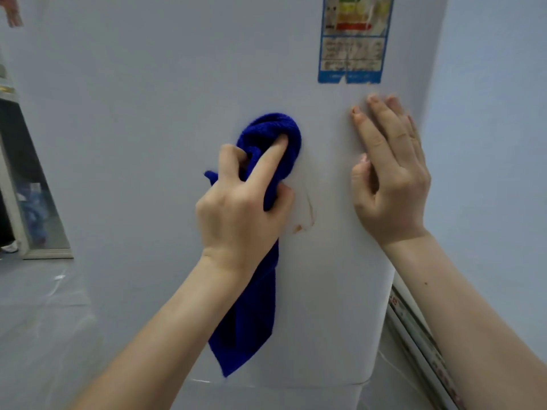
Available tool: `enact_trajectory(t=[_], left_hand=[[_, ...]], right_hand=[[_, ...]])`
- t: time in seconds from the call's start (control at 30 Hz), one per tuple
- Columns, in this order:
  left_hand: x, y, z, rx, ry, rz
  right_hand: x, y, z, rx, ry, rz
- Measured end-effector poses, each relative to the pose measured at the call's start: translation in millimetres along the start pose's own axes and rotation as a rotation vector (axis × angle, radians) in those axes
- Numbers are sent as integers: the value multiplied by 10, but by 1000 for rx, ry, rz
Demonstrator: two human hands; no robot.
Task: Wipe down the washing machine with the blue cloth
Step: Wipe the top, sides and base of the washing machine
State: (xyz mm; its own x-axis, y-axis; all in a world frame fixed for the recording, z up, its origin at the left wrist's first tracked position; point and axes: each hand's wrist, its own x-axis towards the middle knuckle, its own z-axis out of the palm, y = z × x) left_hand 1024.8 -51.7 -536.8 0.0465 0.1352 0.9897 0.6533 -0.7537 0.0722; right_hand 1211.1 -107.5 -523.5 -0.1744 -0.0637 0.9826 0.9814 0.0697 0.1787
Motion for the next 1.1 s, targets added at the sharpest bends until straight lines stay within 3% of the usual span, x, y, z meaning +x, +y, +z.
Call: enact_trajectory(t=[0.07, 0.23, 0.33, 0.43, 0.6, 0.67, 0.8, 0.87, 1.0, 1.1], left_hand=[[-45, 42, 30, 19, -7, 4], [-610, 88, 90, -2, -106, 337], [-647, 73, 62, -23, -147, 410], [-306, 41, -22, 27, -85, 345], [256, -39, -87, 46, 17, -48], [155, 33, -15, 58, 14, -23], [-506, 255, 158, -34, -131, 357], [-701, 262, 197, -81, -178, 455], [-463, 206, 122, -69, -124, 411], [41, 91, 4, 16, 22, 135]], right_hand=[[2, 2, -7, 38, -13, 4], [-156, 157, -146, 51, -119, -69], [-209, 183, -160, 78, -120, -54], [-206, 158, -151, 115, -103, -22], [-253, 210, -176, 159, -95, -12], [-276, 230, -166, 170, -99, -14], [-282, 234, -167, 165, -98, -13], [-282, 231, -167, 154, -87, -15], [-282, 236, -176, 160, -88, -32], [-282, 231, -182, 156, -83, -32]])
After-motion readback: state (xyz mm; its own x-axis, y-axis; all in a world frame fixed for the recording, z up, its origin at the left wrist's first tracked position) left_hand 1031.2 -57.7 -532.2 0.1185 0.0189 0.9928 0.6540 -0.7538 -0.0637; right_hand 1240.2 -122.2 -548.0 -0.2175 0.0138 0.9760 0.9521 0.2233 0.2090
